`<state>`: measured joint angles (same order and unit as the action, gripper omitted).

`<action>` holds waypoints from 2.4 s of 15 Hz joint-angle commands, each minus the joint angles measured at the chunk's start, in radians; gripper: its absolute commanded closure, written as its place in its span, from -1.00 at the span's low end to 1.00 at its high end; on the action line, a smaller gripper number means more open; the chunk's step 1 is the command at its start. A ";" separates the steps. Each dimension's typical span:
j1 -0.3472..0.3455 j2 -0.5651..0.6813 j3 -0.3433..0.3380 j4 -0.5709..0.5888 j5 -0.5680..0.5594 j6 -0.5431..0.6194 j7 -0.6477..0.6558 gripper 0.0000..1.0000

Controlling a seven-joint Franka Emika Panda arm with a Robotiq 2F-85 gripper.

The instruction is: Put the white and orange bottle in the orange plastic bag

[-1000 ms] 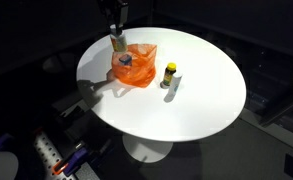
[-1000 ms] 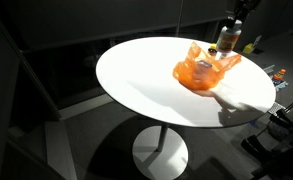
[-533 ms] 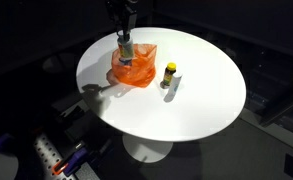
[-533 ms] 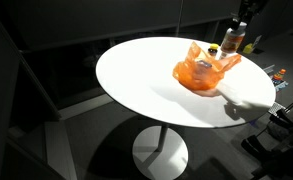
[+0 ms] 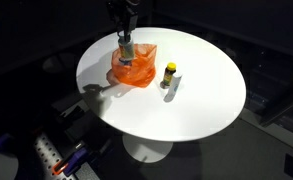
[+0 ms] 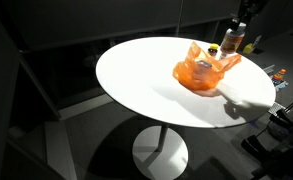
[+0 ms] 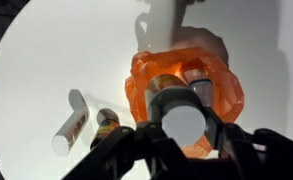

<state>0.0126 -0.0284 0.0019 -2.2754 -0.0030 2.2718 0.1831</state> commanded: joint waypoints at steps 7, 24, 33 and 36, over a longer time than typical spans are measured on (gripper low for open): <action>-0.001 0.087 0.001 0.059 -0.073 0.081 0.032 0.61; 0.030 0.380 0.019 0.302 0.005 0.080 -0.009 0.61; 0.054 0.502 0.021 0.400 0.007 0.107 -0.010 0.61; 0.051 0.529 0.024 0.418 0.016 0.123 -0.016 0.61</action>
<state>0.0689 0.4668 0.0200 -1.9008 -0.0141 2.3847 0.1913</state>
